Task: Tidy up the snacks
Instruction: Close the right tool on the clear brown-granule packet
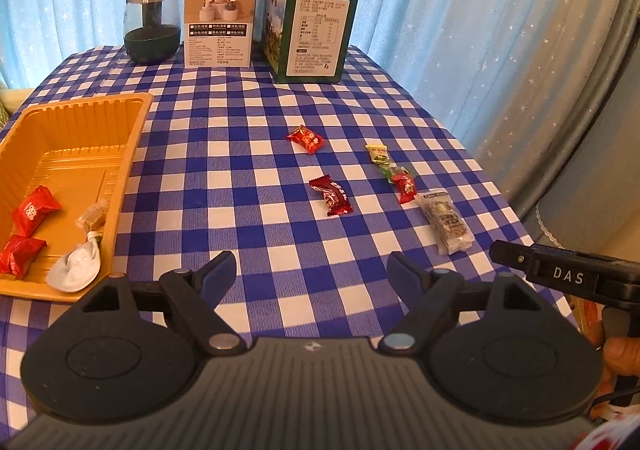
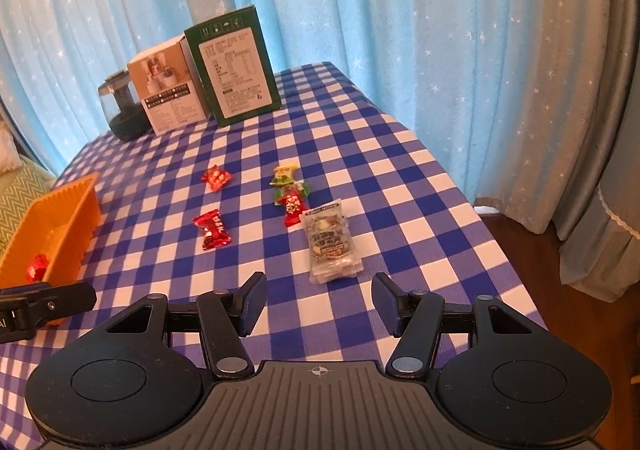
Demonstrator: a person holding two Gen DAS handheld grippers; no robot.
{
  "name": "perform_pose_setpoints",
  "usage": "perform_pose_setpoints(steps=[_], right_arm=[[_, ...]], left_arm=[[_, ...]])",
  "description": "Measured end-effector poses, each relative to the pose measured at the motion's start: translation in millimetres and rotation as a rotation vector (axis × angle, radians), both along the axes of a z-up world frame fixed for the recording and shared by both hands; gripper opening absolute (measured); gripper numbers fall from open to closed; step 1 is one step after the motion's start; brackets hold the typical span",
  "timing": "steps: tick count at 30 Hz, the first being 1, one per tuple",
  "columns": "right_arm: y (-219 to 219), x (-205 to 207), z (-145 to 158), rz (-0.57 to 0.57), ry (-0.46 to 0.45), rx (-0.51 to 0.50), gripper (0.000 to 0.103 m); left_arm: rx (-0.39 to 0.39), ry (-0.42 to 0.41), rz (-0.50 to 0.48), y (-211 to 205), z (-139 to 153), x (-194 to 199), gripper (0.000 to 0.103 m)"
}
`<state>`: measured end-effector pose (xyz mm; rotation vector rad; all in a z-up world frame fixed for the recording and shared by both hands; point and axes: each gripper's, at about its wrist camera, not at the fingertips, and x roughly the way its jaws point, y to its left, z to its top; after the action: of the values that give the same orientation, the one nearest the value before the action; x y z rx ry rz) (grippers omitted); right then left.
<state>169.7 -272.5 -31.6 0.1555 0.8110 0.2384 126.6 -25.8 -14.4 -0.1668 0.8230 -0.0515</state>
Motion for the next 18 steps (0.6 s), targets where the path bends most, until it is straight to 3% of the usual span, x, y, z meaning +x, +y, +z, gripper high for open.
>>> perform_pose_setpoints(steps=[18], right_arm=[[15.4, 76.2, -53.9, 0.132, -0.021, -0.070, 0.058]], left_arm=[[-0.025, 0.026, 0.041, 4.0, -40.9, 46.4, 0.083]])
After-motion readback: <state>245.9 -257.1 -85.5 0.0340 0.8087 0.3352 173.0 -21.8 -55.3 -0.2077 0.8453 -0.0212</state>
